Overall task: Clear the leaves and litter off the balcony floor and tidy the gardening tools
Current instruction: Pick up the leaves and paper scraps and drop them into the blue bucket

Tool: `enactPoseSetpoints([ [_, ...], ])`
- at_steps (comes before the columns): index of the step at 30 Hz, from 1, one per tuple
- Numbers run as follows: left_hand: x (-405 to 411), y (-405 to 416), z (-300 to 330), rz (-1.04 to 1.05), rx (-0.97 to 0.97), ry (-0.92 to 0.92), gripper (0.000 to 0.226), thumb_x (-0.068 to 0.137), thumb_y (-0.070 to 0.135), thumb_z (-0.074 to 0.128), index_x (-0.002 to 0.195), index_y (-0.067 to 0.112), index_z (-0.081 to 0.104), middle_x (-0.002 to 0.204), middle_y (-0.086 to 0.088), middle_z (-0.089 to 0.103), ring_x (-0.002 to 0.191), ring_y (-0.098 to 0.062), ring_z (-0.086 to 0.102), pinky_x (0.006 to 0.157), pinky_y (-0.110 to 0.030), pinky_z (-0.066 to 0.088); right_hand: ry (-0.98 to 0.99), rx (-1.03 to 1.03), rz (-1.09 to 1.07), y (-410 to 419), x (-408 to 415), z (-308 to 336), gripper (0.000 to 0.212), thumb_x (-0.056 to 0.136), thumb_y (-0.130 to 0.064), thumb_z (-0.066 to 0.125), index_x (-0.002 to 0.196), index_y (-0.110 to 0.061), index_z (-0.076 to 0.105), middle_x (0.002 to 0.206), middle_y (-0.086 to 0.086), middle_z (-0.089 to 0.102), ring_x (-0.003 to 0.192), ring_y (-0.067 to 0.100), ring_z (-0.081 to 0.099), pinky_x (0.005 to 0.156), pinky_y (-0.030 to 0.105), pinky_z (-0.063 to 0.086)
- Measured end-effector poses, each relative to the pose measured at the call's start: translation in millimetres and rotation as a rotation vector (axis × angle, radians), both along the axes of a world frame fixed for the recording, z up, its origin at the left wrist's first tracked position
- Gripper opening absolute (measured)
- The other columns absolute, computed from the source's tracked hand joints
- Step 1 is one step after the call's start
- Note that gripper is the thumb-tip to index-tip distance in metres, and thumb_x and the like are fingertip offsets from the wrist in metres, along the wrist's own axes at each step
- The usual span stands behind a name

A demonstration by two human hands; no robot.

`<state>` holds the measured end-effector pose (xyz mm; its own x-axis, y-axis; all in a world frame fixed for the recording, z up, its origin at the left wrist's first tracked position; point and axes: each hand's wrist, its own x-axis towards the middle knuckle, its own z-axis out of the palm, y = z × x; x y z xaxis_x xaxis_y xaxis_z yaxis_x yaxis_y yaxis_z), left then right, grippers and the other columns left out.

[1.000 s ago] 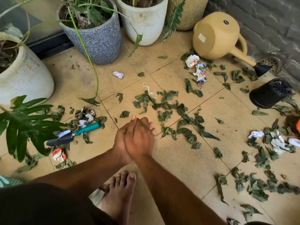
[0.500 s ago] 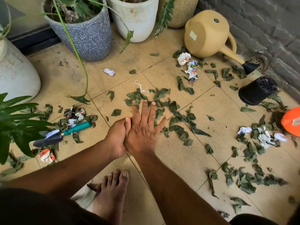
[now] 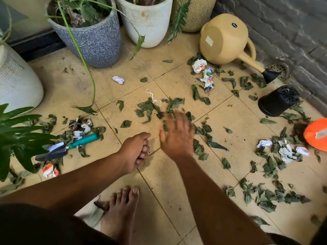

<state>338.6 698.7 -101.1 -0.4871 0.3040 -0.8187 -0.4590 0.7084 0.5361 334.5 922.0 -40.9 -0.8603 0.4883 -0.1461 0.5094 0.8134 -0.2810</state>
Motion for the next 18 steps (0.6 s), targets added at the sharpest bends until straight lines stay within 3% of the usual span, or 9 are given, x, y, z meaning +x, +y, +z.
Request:
enactPoseSetpoints([
  [1, -32, 19, 29, 0.199, 0.192, -0.323, 0.047, 0.085, 0.032, 0.088, 0.119, 0.030, 0.056, 0.122, -0.008, 0.076, 0.093, -0.021, 0.073, 0.074, -0.029, 0.058, -0.087, 0.012, -0.090, 17, 6, -8, 0.072, 0.103, -0.045, 0.044, 0.165, -0.037, 0.008, 0.175, 0.007, -0.005, 0.161, 0.034, -0.006, 0.124, 0.071, 0.010],
  [2, -62, 39, 56, 0.380, 0.416, -0.508, 0.028, 0.089, 0.037, 0.082, 0.090, 0.030, 0.056, 0.081, -0.001, 0.072, 0.061, -0.010, 0.057, 0.051, -0.019, 0.039, -0.172, 0.011, -0.149, 34, 12, -14, 0.083, 0.097, -0.035, 0.055, 0.164, -0.039, 0.007, 0.175, 0.007, -0.010, 0.160, 0.036, -0.010, 0.123, 0.072, 0.009],
  [3, -80, 52, 74, 0.338, 0.365, -0.403, 0.036, 0.096, 0.041, 0.073, 0.074, 0.030, 0.047, 0.062, 0.005, 0.051, 0.049, -0.009, 0.036, 0.044, -0.019, 0.021, -0.243, -0.006, -0.200, 48, 19, -20, 0.093, 0.089, -0.028, 0.062, 0.163, -0.042, 0.007, 0.175, 0.007, -0.013, 0.160, 0.038, -0.011, 0.122, 0.073, 0.009],
  [4, -82, 47, 77, 0.321, 0.234, -0.307, 0.043, 0.100, 0.042, 0.066, 0.067, 0.030, 0.041, 0.060, 0.007, 0.038, 0.047, -0.011, 0.025, 0.043, -0.020, 0.013, -0.291, -0.039, -0.232, 59, 28, -27, 0.100, 0.084, -0.024, 0.067, 0.162, -0.045, 0.008, 0.175, 0.005, -0.013, 0.160, 0.038, -0.012, 0.122, 0.074, 0.010],
  [6, -81, 41, 79, 0.252, 0.211, -0.299, 0.047, 0.101, 0.042, 0.064, 0.063, 0.030, 0.039, 0.061, 0.008, 0.032, 0.047, -0.011, 0.021, 0.042, -0.019, 0.012, -0.315, -0.148, -0.232, 73, 39, -39, 0.105, 0.081, -0.020, 0.072, 0.162, -0.048, 0.013, 0.175, 0.000, -0.008, 0.161, 0.036, -0.009, 0.122, 0.073, 0.014],
  [9, -77, 27, 71, 0.265, 0.123, -0.353, 0.046, 0.100, 0.042, 0.066, 0.063, 0.030, 0.041, 0.061, 0.008, 0.033, 0.047, -0.011, 0.022, 0.042, -0.019, 0.012, -0.253, -0.075, -0.163, 66, 49, -51, 0.086, 0.085, -0.016, 0.071, 0.158, -0.041, 0.032, 0.168, 0.000, 0.018, 0.158, 0.033, 0.016, 0.121, 0.064, 0.031],
  [12, -82, 29, 71, 0.282, 0.103, -0.336, 0.045, 0.100, 0.043, 0.065, 0.064, 0.030, 0.041, 0.062, 0.008, 0.034, 0.048, -0.011, 0.024, 0.043, -0.020, 0.013, -0.128, 0.044, -0.080, 36, 53, -56, 0.047, 0.094, -0.011, 0.069, 0.138, -0.024, 0.058, 0.142, 0.005, 0.047, 0.127, 0.025, 0.056, 0.103, 0.050, 0.057],
  [14, -79, 32, 68, 0.251, 0.103, -0.317, 0.044, 0.100, 0.043, 0.066, 0.065, 0.030, 0.042, 0.062, 0.008, 0.036, 0.048, -0.011, 0.026, 0.044, -0.022, 0.014, -0.105, 0.016, -0.056, 25, 52, -52, 0.026, 0.099, -0.014, 0.065, 0.124, -0.021, 0.065, 0.124, 0.005, 0.059, 0.099, 0.020, 0.066, 0.088, 0.040, 0.063],
  [18, -74, 36, 73, 0.221, 0.092, -0.282, 0.041, 0.102, 0.045, 0.064, 0.070, 0.028, 0.045, 0.063, 0.007, 0.040, 0.049, -0.011, 0.030, 0.043, -0.024, 0.017, -0.035, -0.160, -0.208, 20, 34, -33, 0.034, 0.096, -0.004, 0.060, 0.114, -0.028, 0.076, 0.104, -0.008, 0.071, 0.071, 0.006, 0.065, 0.068, 0.019, 0.058],
])
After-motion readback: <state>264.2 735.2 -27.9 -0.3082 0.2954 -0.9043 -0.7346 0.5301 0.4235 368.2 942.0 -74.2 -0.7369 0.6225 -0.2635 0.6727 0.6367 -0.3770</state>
